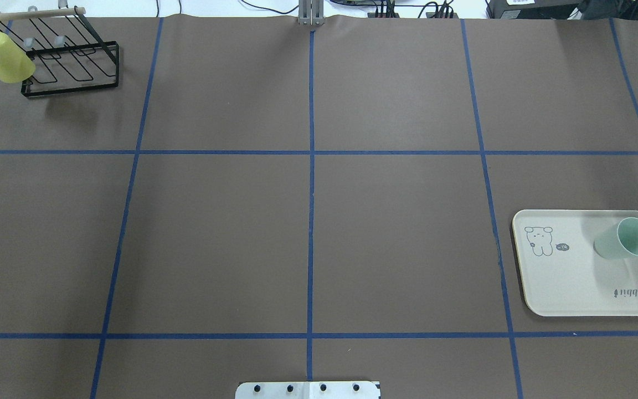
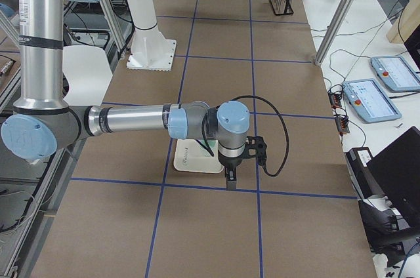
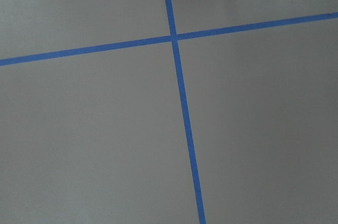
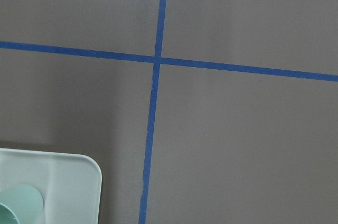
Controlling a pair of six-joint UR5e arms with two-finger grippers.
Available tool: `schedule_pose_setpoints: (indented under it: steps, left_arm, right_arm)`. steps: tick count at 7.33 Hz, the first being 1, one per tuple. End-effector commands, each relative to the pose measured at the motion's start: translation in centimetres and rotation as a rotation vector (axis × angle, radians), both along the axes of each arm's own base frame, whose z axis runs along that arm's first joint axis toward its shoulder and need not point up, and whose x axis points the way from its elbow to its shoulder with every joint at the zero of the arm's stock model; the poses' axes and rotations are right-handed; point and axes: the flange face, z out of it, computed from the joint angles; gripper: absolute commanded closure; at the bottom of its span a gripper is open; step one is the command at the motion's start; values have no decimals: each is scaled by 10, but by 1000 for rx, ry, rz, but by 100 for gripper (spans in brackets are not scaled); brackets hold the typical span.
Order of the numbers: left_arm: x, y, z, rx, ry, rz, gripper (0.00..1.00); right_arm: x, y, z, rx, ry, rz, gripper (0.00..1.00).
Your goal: Left arm grabs green cup and hands to right arm on tray
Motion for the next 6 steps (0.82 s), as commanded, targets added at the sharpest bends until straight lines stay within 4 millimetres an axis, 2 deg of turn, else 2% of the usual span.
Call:
schedule_pose_setpoints:
  steps: [1,6]
  left_arm:
    - [0,3,1,-5,2,-3,0]
    - [-2,4,0,-4,2,-7,0]
  right_arm:
    - [0,-1,-1,3,0,-1,0]
    - [0,-10,-14,39,3,-9,0]
